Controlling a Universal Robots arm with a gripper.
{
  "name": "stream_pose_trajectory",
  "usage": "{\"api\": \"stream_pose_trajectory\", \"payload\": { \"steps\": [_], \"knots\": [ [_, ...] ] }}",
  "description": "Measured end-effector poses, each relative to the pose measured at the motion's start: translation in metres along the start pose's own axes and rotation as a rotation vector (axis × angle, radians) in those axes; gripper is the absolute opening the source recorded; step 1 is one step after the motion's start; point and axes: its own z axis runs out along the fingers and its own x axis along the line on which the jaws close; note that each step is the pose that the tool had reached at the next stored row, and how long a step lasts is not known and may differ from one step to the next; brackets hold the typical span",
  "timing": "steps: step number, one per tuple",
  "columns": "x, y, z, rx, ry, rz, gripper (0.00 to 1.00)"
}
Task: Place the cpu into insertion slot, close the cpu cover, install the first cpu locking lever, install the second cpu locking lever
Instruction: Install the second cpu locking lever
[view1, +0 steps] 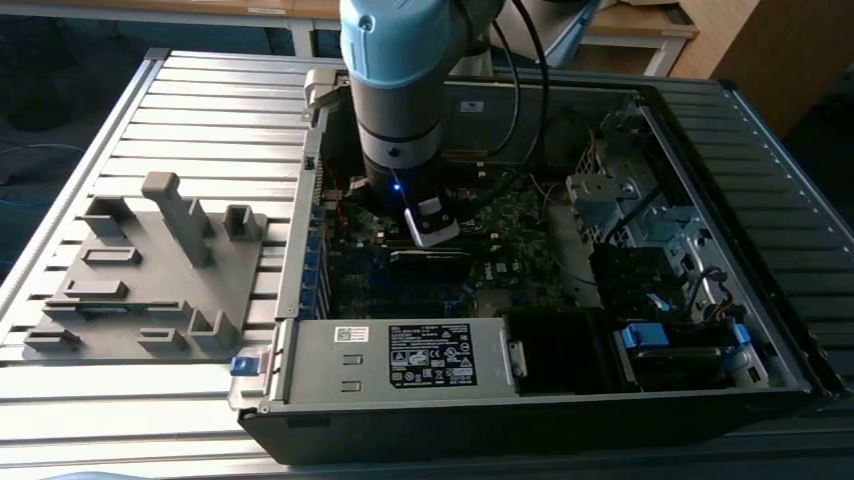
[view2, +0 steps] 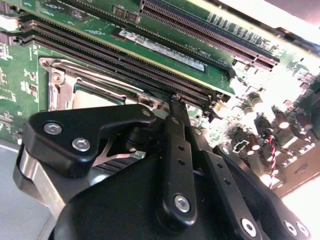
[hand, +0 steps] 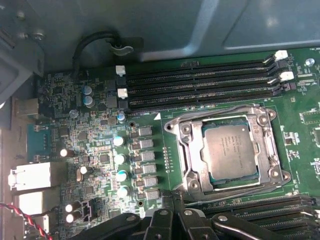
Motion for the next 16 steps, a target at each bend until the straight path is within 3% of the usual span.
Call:
{"api": "stream_pose_trajectory", "payload": {
  "steps": [4,6,13,16],
  "knots": [
    [0.0003,0.0019,0.0002,0.0085,-0.0006,0.0,0.1],
    [0.0003,0.0027,-0.001,0.0087,-0.0009,0.0,0.1],
    [-0.0002,0.0065,-0.0171,0.009,-0.0008,0.0,0.1],
    [-0.0003,0.0067,-0.0175,0.0088,-0.0009,0.0,0.1]
  ]
}}
